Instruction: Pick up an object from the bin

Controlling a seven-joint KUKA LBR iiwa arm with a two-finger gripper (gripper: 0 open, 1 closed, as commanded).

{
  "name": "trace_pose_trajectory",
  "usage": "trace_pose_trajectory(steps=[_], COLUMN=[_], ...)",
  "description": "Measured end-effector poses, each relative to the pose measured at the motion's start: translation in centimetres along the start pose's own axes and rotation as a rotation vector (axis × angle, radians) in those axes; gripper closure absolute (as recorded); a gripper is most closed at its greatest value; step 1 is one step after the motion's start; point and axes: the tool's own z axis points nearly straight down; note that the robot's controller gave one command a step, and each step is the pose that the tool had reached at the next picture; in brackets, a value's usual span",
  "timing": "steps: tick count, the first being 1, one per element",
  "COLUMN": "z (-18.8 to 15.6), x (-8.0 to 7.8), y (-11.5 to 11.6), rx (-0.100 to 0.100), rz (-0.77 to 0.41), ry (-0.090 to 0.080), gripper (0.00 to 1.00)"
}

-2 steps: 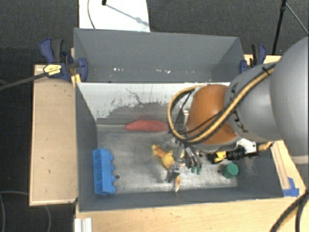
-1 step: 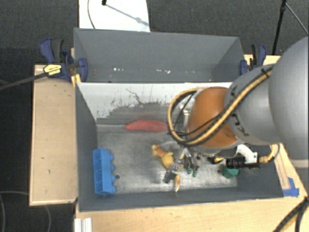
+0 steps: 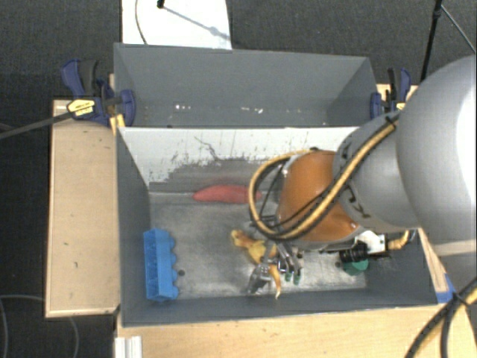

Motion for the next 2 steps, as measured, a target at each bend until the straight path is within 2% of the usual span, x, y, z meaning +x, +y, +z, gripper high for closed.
trace_pose_trajectory(steps=[1,2], z=[0.1,0.1], x=[-0.08,-0.08], y=[0.37,0.36], rx=[-0.002,-0.001], rz=[0.436,0.435], ry=[0.006,0.006], gripper=[1.0,1.0])
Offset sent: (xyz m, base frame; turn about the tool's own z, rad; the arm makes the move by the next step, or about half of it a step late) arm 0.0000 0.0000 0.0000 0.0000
